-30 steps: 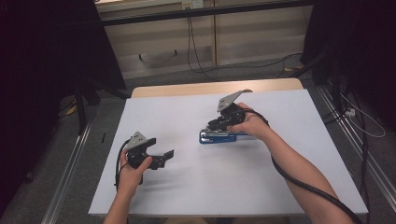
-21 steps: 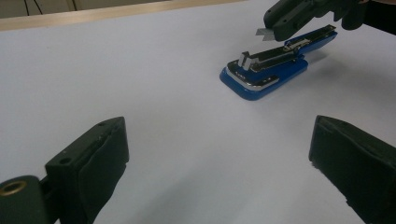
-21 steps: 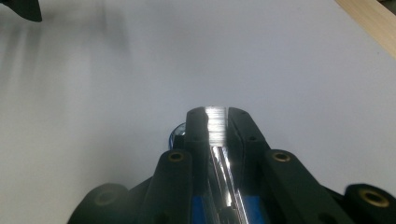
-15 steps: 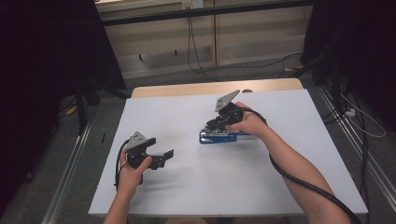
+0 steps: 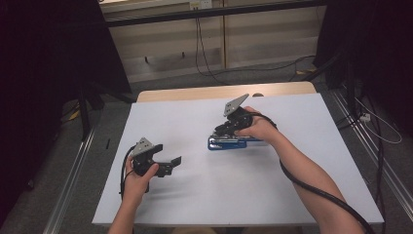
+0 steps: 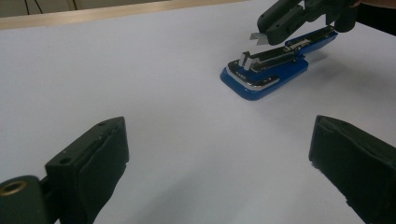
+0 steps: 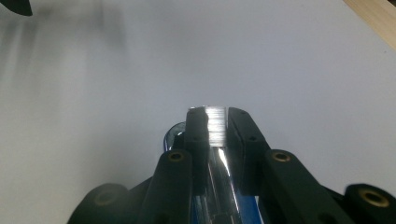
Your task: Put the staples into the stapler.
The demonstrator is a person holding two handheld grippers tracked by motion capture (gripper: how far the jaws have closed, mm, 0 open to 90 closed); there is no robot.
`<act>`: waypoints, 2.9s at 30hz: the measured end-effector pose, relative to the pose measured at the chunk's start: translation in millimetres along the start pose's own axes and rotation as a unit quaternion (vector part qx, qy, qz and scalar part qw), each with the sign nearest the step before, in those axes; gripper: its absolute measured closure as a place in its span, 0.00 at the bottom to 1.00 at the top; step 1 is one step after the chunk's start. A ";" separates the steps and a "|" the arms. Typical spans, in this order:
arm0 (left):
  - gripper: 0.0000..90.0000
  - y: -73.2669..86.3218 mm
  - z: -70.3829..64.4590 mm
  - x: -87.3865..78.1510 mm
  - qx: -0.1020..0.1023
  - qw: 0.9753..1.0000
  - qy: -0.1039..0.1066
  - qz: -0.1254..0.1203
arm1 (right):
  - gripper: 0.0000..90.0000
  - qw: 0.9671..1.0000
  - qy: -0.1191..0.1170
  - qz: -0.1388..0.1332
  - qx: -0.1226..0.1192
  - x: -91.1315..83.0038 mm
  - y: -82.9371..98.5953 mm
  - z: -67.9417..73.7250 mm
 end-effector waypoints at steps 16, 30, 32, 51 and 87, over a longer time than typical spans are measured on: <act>0.06 -0.1 -0.1 0.2 -0.001 1.000 0.000 -0.001 | 0.89 1.000 -0.009 0.009 -0.010 5.0 2.0 2.7; 0.06 0.4 -0.7 1.5 0.002 1.000 0.001 0.002 | 0.89 1.000 -0.012 0.013 -0.013 7.5 4.0 3.9; 0.06 0.2 -0.5 1.3 0.004 1.000 0.001 0.003 | 0.89 1.000 -0.014 0.014 -0.014 8.2 4.0 4.6; 0.06 0.5 -1.0 2.0 0.002 1.000 0.000 0.003 | 0.89 1.000 -0.016 0.012 -0.020 12.1 2.9 4.2; 0.06 0.3 -0.4 1.9 -0.001 1.000 0.000 0.003 | 0.89 0.999 -0.018 0.020 -0.034 10.3 4.5 3.6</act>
Point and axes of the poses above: each handheld gripper's, and its own axes: x roughly forward along the jaws, y roughly out of its underside, z roughly to its left, the point moved 6 cm from there along x, roughly forward along the jaws, and after that the axes turned 5 degrees about x, right-handed, at the moved point
